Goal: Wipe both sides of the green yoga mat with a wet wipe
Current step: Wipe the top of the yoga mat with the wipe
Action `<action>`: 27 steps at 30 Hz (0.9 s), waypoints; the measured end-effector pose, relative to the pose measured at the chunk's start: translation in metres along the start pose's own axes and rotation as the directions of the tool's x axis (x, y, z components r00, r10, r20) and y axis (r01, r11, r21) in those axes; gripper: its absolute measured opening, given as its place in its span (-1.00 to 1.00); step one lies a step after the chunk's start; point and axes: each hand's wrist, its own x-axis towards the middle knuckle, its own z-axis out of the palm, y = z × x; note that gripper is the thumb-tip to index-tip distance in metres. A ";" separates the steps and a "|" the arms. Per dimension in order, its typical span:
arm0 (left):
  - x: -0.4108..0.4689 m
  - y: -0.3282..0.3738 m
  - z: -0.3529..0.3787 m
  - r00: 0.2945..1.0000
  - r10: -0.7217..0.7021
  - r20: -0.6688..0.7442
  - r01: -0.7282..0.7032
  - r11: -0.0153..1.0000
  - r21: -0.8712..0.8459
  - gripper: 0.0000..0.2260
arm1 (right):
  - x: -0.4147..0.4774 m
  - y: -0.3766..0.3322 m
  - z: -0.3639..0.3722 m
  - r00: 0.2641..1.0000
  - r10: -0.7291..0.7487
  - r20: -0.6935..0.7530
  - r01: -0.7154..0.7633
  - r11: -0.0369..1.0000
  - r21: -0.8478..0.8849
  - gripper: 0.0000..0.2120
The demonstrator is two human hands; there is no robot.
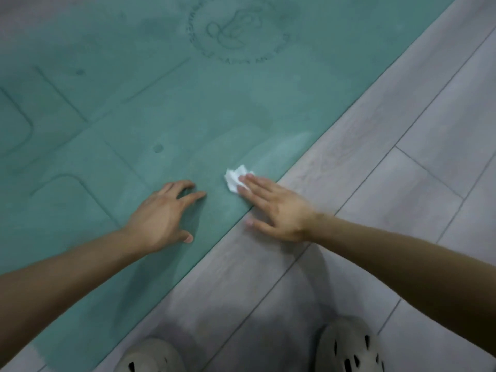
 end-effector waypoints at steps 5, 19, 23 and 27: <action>0.009 -0.007 -0.006 0.997 0.079 0.003 -0.079 0.994 0.077 0.01 | 0.028 0.032 -0.028 0.968 0.249 0.034 -0.248 0.968 -0.040 -0.36; 0.050 -0.005 -0.138 0.970 0.233 0.074 -0.245 0.932 0.266 -0.60 | 0.048 0.046 -0.222 0.939 -0.017 0.343 0.155 0.912 -0.380 -0.38; 0.076 0.007 -0.149 0.957 0.239 0.167 -0.282 0.906 0.317 -0.62 | 0.048 0.083 -0.206 0.967 0.102 0.233 -0.026 0.951 -0.308 -0.43; 0.091 0.012 -0.139 0.922 0.236 0.308 -0.354 0.835 0.422 -0.64 | 0.034 0.141 -0.155 0.966 0.253 0.058 -0.242 0.958 -0.153 -0.39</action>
